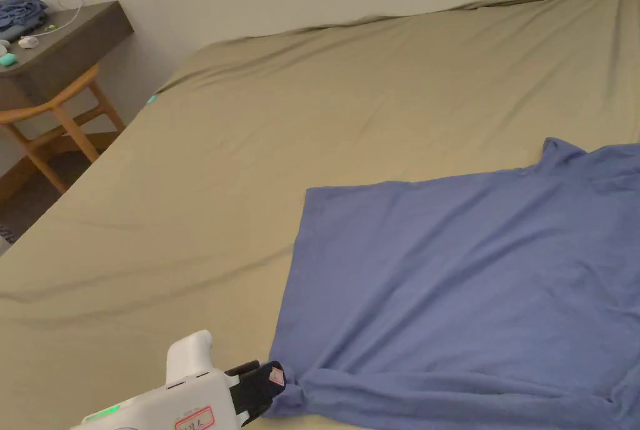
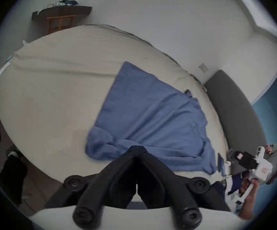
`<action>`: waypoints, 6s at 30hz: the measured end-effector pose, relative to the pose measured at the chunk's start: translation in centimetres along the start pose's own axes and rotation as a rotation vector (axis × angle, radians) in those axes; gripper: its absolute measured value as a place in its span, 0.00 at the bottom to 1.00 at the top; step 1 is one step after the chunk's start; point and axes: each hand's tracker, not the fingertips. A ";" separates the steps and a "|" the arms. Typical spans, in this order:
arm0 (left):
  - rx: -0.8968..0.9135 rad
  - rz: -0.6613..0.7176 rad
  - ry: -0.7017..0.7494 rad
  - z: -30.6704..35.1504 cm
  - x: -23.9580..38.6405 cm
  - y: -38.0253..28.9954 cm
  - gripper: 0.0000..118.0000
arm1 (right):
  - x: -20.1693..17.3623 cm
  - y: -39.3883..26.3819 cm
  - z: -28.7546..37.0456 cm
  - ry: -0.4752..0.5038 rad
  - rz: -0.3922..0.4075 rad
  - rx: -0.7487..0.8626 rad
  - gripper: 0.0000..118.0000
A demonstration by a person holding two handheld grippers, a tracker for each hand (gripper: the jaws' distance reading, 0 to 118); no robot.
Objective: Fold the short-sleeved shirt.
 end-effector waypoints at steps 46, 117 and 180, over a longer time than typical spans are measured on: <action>-0.217 0.053 -0.117 -5.2 -1.2 2.0 0.08 | 14.9 -7.7 -7.1 -0.260 -0.430 -0.451 0.59; 0.027 -0.195 0.143 -11.5 4.0 7.1 0.09 | 3.9 0.9 -4.7 -0.046 -0.057 0.076 0.02; -0.275 -0.311 0.034 -8.4 0.8 9.6 0.10 | 12.9 0.6 -5.1 -0.096 -0.030 -0.482 0.11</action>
